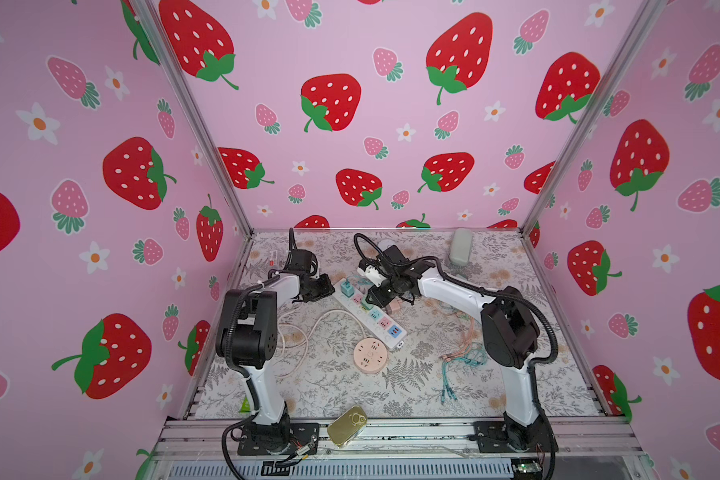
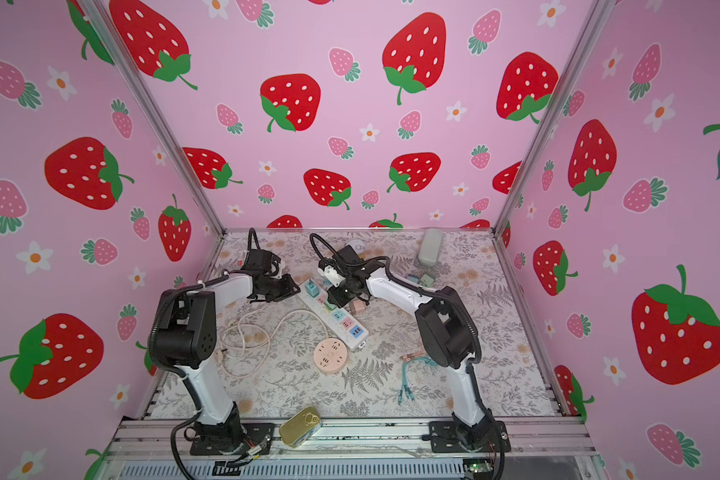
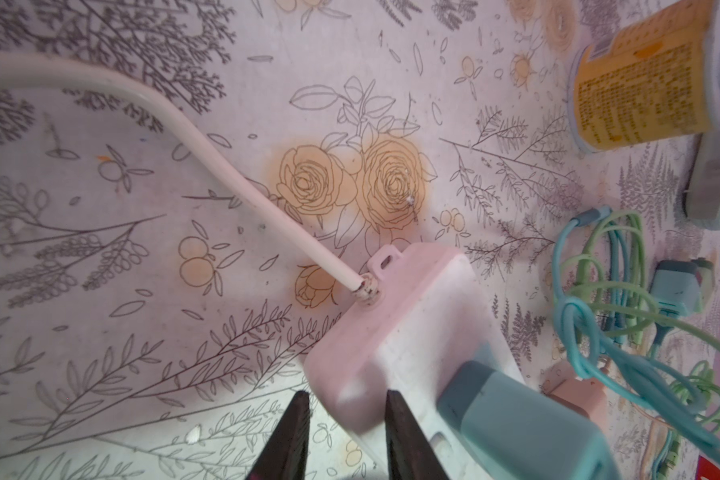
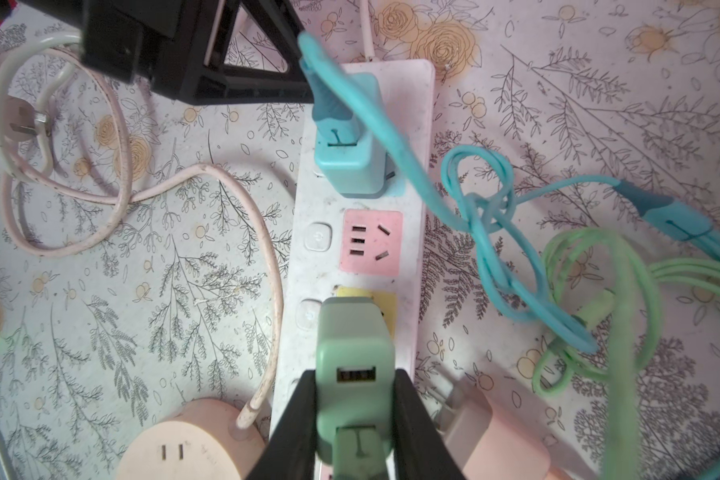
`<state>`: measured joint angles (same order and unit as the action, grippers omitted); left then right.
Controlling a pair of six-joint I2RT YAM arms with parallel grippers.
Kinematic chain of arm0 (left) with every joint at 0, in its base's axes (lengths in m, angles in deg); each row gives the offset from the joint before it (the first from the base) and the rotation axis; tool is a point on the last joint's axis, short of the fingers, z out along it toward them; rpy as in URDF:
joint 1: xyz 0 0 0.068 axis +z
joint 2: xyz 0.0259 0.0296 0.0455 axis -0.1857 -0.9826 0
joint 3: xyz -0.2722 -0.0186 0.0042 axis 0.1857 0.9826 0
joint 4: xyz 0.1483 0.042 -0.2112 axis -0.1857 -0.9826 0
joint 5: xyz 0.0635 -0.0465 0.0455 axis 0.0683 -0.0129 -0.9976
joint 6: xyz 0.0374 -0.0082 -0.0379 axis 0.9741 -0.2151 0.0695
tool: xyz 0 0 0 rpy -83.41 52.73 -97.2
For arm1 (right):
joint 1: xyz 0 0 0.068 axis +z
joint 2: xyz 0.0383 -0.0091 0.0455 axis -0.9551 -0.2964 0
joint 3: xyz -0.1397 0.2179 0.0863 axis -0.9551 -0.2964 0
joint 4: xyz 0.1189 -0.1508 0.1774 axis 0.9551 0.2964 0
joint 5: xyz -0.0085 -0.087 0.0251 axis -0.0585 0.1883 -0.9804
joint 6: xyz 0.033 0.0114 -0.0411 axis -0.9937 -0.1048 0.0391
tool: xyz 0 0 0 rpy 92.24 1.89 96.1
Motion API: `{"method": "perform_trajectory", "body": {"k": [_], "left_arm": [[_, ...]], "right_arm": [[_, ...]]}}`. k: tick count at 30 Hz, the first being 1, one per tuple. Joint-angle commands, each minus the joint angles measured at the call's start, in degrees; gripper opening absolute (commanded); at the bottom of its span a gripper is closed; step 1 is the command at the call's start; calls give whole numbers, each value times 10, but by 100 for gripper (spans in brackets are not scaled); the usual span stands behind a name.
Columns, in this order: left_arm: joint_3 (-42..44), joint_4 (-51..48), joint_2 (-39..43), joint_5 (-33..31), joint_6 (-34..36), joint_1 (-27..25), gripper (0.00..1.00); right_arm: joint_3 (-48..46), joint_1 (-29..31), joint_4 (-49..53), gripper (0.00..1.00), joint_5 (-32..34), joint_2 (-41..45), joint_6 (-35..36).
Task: Insert the plug
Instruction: 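Align the plug above the socket beside the teal charger with the right gripper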
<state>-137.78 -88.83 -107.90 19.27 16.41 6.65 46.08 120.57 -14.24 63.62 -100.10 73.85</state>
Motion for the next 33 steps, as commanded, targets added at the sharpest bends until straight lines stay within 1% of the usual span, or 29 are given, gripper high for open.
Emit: {"method": "perform_trajectory", "body": {"k": [1, 14, 20, 33], "left_arm": [[-13, -14, -5, -2, 8, 2, 34], [-10, -13, -5, -1, 8, 4, 33], [-8, -11, -4, 5, 8, 6, 33], [1, -2, -2, 16, 3, 9, 32]], "right_arm": [[24, 9, 21, 11, 22, -13, 11], [66, 24, 56, 11, 72, -37, 20], [90, 38, 78, 11, 108, -53, 25], [111, 60, 106, 11, 167, -73, 31]]}}
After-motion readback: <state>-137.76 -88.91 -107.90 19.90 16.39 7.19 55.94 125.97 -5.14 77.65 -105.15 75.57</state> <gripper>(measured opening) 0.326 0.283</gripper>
